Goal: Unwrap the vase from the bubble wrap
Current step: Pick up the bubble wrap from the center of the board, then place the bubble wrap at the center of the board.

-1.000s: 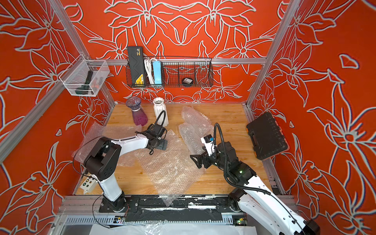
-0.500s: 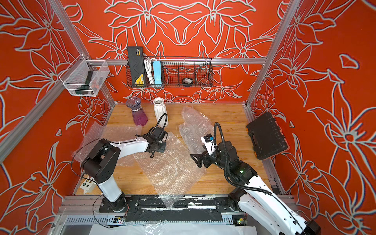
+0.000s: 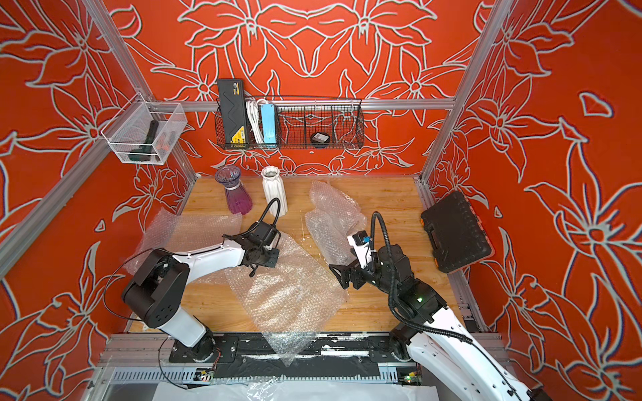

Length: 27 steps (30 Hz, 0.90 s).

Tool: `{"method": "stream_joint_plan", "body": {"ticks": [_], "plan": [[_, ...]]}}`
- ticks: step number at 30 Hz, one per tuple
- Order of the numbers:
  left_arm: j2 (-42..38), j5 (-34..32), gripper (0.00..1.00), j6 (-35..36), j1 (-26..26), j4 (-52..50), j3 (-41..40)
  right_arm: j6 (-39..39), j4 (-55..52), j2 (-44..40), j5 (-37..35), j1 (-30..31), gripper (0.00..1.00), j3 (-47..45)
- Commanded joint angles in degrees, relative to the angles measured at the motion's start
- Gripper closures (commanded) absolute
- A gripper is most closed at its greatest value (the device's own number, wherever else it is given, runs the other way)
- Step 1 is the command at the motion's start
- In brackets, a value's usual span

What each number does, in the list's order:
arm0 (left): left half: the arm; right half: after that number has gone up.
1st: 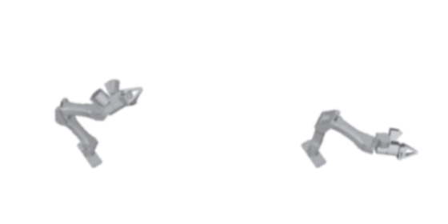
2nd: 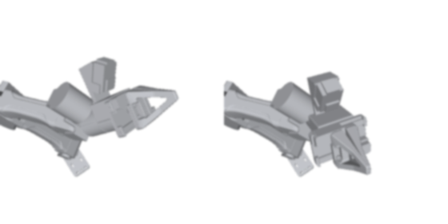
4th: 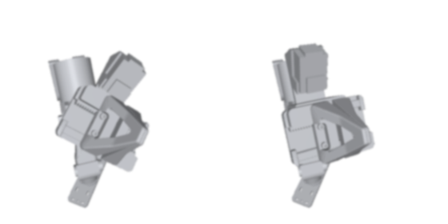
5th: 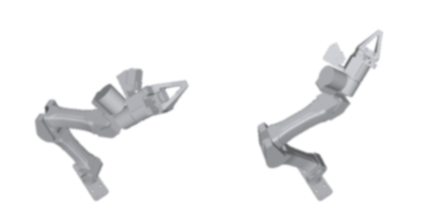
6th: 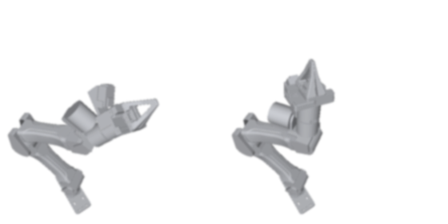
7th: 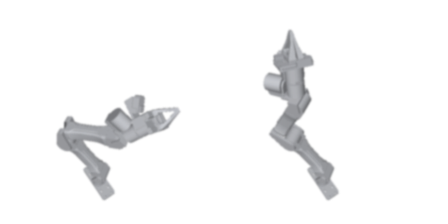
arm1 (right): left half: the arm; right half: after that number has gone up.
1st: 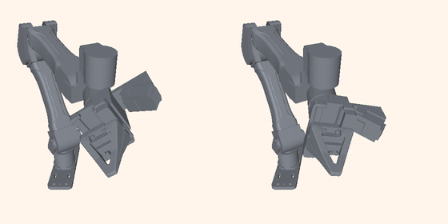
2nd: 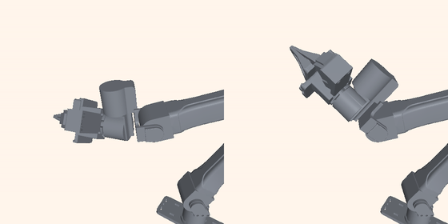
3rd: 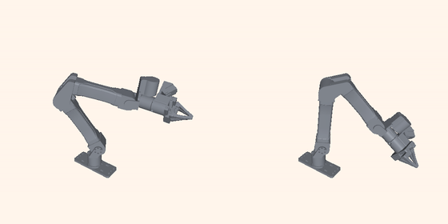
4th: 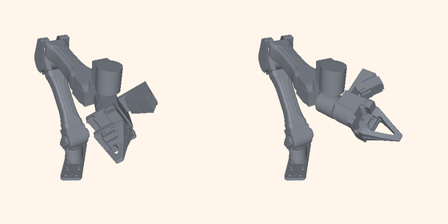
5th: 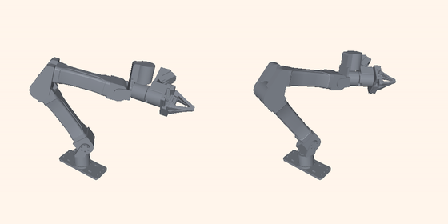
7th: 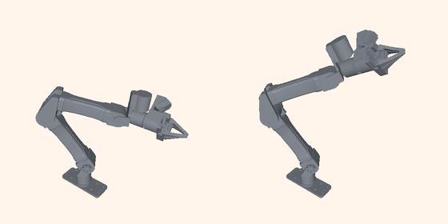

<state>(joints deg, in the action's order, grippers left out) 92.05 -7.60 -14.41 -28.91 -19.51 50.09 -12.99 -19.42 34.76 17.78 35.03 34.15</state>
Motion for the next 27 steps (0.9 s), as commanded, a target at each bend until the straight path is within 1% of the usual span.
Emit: {"method": "stream_joint_plan", "body": {"ticks": [1,3,5,7,10,15,18,21,24,27], "plan": [[-2.98,0.12,1.00,-1.04,-0.19,-1.80,0.15,0.07,-1.88,-1.36,-1.35,-0.22,0.02,0.97],[-5.70,-1.17,1.00,-1.53,-0.19,-3.32,1.31,0.07,-2.41,-2.00,-1.43,-0.17,0.02,0.75],[-9.10,-3.95,1.00,-1.70,-0.06,-5.22,2.79,0.03,-2.64,-2.55,-1.65,-0.22,0.02,0.45],[-12.69,-6.24,1.00,-2.10,1.17,-7.41,4.81,-0.18,-2.61,-3.05,-1.70,-0.21,0.02,0.05],[-18.22,-6.32,1.00,-2.62,6.18,-8.75,7.45,-0.56,-1.92,-3.60,-1.44,-0.22,0.02,-0.46],[-22.34,-11.86,1.00,-2.34,15.97,-11.51,12.40,-0.12,-1.32,-3.22,-1.10,-0.22,0.02,-0.13],[-23.87,-12.10,1.00,-1.59,22.88,-10.06,12.78,0.24,-1.25,-3.43,-1.11,-0.21,0.02,0.18],[-24.79,-11.61,1.00,-2.77,29.84,-7.36,11.71,0.51,-1.10,-3.52,-1.14,-0.22,0.02,0.29],[-25.17,-12.59,1.00,-4.85,33.69,-4.87,10.28,0.76,-0.98,-3.59,-0.99,-0.22,0.02,0.30],[-24.44,-16.08,1.00,-5.01,35.59,-2.79,10.40,1.13,-1.03,-3.63,-0.88,-0.22,0.02,0.61]]}}
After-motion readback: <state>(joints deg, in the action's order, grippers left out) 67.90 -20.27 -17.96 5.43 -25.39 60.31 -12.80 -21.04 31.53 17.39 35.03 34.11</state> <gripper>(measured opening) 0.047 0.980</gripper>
